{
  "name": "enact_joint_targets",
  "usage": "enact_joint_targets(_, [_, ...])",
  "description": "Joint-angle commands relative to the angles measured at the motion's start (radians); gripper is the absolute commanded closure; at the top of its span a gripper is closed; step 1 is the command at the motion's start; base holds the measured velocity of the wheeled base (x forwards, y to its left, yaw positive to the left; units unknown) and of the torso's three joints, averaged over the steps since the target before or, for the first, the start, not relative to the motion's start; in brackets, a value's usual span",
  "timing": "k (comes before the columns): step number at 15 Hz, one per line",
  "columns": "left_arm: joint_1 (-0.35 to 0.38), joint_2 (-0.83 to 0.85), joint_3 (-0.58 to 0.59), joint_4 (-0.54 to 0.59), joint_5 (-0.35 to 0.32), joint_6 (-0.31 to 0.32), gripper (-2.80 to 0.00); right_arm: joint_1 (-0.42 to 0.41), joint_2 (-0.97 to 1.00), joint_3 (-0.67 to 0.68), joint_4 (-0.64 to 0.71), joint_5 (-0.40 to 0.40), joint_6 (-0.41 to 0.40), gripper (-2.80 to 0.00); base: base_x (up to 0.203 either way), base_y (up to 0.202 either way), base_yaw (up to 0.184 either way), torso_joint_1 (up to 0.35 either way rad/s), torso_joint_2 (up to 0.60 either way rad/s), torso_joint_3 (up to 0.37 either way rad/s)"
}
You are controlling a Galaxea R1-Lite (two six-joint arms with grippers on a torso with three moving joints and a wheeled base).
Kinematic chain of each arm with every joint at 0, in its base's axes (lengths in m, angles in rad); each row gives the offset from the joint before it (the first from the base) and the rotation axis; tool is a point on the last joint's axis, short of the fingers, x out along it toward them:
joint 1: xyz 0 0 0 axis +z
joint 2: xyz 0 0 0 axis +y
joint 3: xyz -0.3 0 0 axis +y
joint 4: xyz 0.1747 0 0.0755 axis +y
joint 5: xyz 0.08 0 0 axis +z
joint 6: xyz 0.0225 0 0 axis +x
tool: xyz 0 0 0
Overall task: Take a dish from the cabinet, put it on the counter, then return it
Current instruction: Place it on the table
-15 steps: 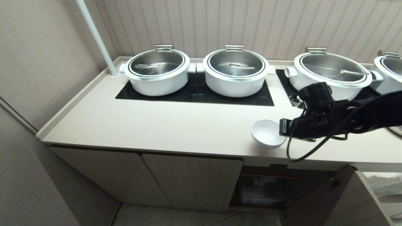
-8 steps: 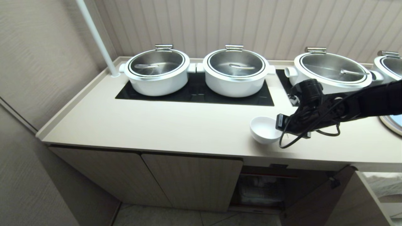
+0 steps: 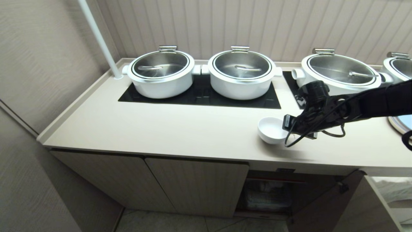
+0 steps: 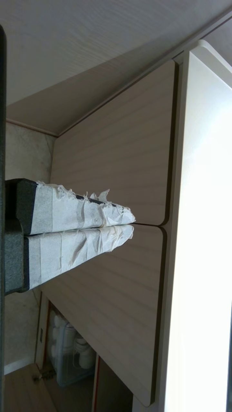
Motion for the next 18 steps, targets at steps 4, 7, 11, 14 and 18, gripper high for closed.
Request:
enact_joint_targets(4, [0.0,0.0,0.0,0.0,0.0,-0.001,0.0,-0.002,0.01,-0.004,-0.004,-0.001,0.004,0.0,0.0,0.0,0.0,0.0,0.0,0.0])
enact_joint_targets(7, [0.0,0.0,0.0,0.0,0.0,-0.001,0.0,-0.002,0.012,-0.004,-0.006,-0.001,0.004,0.0,0.0,0.0,0.0,0.0,0.0,0.0])
enact_joint_targets(11, [0.0,0.0,0.001,0.0,0.0,-0.001,0.0,-0.002,0.012,-0.004,-0.006,0.0,0.004,0.0,0.0,0.0,0.0,0.0,0.0,0.0])
enact_joint_targets(14, [0.0,0.0,0.0,0.0,0.0,-0.001,0.0,-0.002,0.012,-0.004,-0.006,0.0,0.004,0.0,0.0,0.0,0.0,0.0,0.0,0.0])
enact_joint_targets(18, [0.0,0.0,0.0,0.0,0.0,-0.001,0.0,-0.002,0.012,-0.004,-0.003,-0.001,0.004,-2.8,0.0,0.0,0.0,0.0,0.0,0.0])
